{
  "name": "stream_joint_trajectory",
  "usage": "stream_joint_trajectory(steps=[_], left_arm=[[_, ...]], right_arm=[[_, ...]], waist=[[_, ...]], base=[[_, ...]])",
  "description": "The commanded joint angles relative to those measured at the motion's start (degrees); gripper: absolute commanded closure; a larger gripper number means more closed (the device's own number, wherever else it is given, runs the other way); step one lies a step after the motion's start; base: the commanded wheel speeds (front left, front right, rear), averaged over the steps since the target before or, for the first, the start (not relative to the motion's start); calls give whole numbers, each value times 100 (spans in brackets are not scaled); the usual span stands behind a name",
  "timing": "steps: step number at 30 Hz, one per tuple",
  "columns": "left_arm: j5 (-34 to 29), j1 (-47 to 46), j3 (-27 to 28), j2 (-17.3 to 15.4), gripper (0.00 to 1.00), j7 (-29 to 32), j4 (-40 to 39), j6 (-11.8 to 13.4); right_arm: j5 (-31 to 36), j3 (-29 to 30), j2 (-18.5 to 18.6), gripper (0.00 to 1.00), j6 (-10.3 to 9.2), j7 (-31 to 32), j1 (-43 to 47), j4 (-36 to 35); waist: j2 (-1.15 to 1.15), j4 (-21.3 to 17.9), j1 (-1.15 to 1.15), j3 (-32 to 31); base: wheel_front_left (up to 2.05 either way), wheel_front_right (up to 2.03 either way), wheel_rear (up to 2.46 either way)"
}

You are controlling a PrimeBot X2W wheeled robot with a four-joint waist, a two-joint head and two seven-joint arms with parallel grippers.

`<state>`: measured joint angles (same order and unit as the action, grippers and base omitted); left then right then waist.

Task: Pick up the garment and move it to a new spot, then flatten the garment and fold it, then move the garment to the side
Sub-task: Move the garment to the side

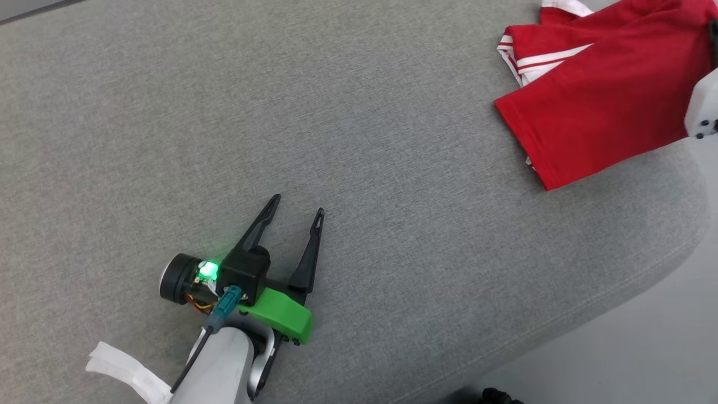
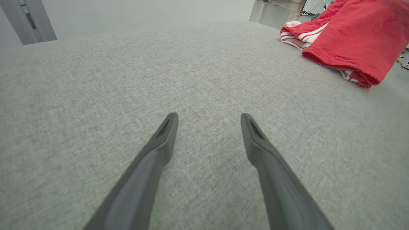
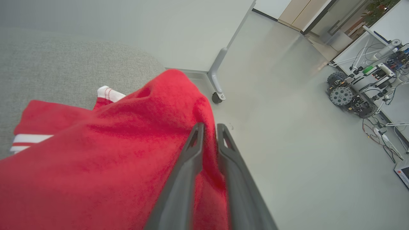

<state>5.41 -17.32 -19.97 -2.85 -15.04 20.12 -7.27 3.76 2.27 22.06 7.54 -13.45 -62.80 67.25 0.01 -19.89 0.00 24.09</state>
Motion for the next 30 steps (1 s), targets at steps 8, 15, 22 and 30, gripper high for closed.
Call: stream_joint_trajectory(steps=[8,15,22,30], left_arm=[[-4,-76,264,-42,0,-5,-6,-19],[48,99,536,-27,0,-6,-83,88],[169,292,842,-23,0,-6,-240,344],[310,600,1224,-22,0,-6,-255,536]], right_arm=[[864,1235,-514,0,-12,-167,171,-740],[469,996,-1512,0,-12,-173,840,-2398],[-330,388,-1836,0,-12,-175,1869,-3610],[-927,-135,-1901,0,-12,-175,3089,-4141]], waist=[[-1,332,0,38],[-1,543,0,-337],[-1,882,0,-758],[-1,1245,0,-1186]], base=[[0,0,0],[0,0,0],[0,0,0],[0,0,0]])
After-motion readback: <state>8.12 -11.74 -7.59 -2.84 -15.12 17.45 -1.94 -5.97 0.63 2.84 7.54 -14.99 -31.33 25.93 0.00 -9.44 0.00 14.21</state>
